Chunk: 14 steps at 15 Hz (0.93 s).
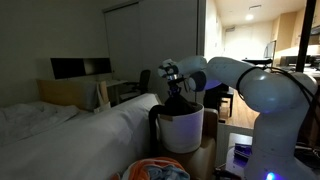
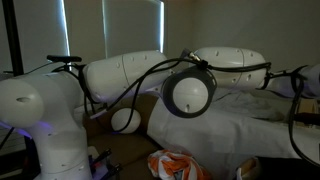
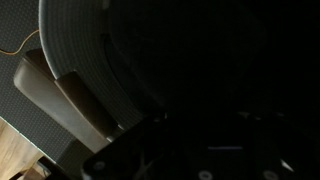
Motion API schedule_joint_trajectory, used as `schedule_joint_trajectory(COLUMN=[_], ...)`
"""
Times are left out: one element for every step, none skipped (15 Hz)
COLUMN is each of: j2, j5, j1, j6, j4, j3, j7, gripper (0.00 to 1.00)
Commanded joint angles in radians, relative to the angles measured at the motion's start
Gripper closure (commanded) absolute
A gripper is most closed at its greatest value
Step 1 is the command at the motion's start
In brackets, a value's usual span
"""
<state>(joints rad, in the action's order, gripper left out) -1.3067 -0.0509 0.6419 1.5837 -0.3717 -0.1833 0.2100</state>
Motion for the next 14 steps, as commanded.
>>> schedule_joint_trajectory(j2=[0.004,-0.002,-0.009,-0.015,-0.016,-0.014,-0.01,-0.003,0.015,0.019,0.026,0.031,0.037,0.04], j5=[-0.007,-0.011,-0.018,-0.023,-0.025,-0.025,-0.026,-0.027,-0.025,-0.016,-0.012,-0.015,-0.014,-0.016], j1=[-0.004,-0.007,-0.014,-0.018,-0.021,-0.024,-0.029,-0.034,-0.04,-0.04,-0.044,-0.052,-0.06,-0.071], j6=[0.003,0.016,0.018,0.023,0.028,0.036,0.061,0.088,0.14,0.162,0.183,0.193,0.203,0.216], j4=[-0.003,0.0,-0.002,-0.001,0.001,0.007,0.017,0.018,0.005,0.013,0.02,0.024,0.022,0.02], j3=[0.0,-0.004,-0.009,-0.013,-0.014,-0.013,-0.013,-0.013,-0.013,-0.005,-0.003,-0.004,-0.003,-0.003], j7=[-0.004,0.003,-0.002,-0.004,-0.012,-0.019,-0.024,-0.027,-0.018,-0.013,-0.007,-0.011,-0.011,-0.01], gripper=[0.92,0.92,0.92,0.73,0.56,0.51,0.45,0.38,0.32,0.27,0.19,0.13,0.06,0.02])
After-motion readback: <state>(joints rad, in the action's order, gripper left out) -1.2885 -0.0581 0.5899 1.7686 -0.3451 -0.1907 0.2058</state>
